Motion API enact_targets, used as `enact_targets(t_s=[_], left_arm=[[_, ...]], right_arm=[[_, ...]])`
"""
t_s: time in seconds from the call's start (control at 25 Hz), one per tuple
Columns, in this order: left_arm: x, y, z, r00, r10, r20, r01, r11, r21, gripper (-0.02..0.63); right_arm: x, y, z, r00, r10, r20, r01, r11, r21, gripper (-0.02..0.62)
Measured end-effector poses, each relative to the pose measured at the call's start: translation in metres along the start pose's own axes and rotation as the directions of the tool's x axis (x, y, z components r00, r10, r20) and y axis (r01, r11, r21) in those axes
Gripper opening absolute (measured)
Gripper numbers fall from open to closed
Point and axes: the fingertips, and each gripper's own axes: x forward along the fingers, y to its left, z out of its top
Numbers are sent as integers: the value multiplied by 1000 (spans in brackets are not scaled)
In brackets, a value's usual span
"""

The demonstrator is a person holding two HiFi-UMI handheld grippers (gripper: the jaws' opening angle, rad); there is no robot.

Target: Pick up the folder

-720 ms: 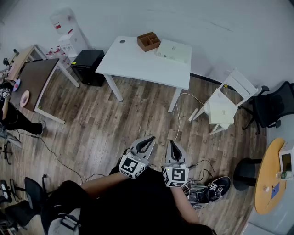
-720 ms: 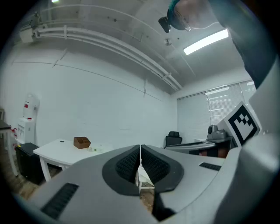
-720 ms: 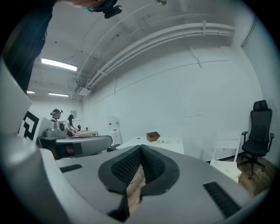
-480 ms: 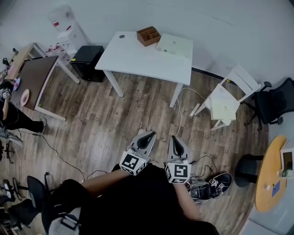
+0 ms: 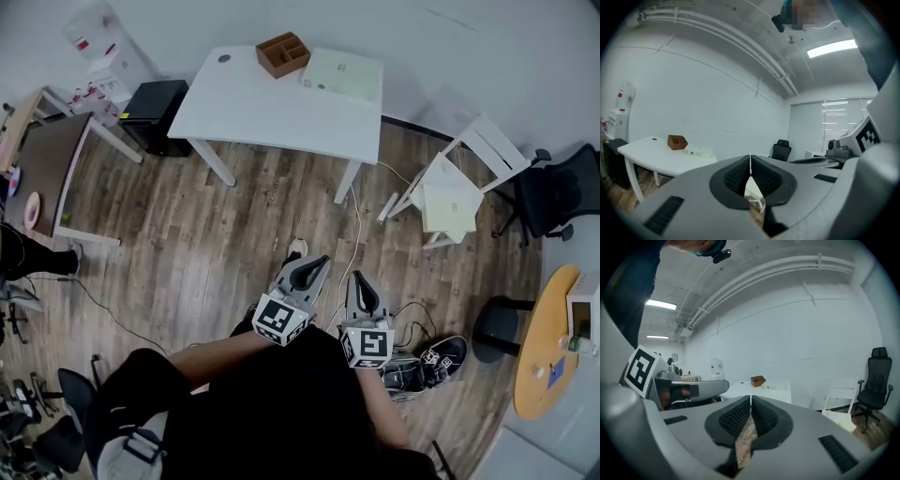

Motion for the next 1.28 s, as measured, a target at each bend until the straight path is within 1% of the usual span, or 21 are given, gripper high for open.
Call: enact_targets(t_s=[0.16,0.28,0.36,0.48,0.6,0.76,0.92,1.0,1.08,1.16,1.28], left_arm=[[49,8,14,998,-66,12,66,998,-7,20],[76,31,25,996,-87,6,87,996,2,20],[92,56,31,997,-76,1,76,997,9,20],[115,96,41,999,-51,-4,51,998,-23,20],[130,131,49,999,-50,-8,50,998,-35,20],[144,176,44,998,-34,-43,30,995,-95,20],[163,207,50,999,-36,-31,32,990,-135,20],[174,228,55,999,-33,-17,30,988,-149,20],[185,245,59,999,-34,-6,33,988,-151,20],[196,263,62,999,-36,-1,36,990,-135,20],[205,288,71,1000,-3,22,6,993,-120,20]], right_arm=[[34,-34,11,999,-43,-11,43,999,-30,35],[71,-44,19,999,-44,-28,43,998,-36,35],[98,-49,25,998,-39,-40,37,998,-44,35],[140,-57,40,999,-34,-41,32,999,-34,35],[179,-60,49,998,-20,-54,19,999,-28,35],[227,-68,52,996,-31,-84,30,999,-13,35],[264,-77,59,992,-40,-121,34,998,-44,35],[285,-74,62,991,-32,-132,23,998,-64,35],[303,-64,64,990,-4,-143,-9,996,-91,35],[319,-56,66,988,20,-153,-36,994,-102,35],[333,-59,69,986,26,-163,-41,995,-89,35]])
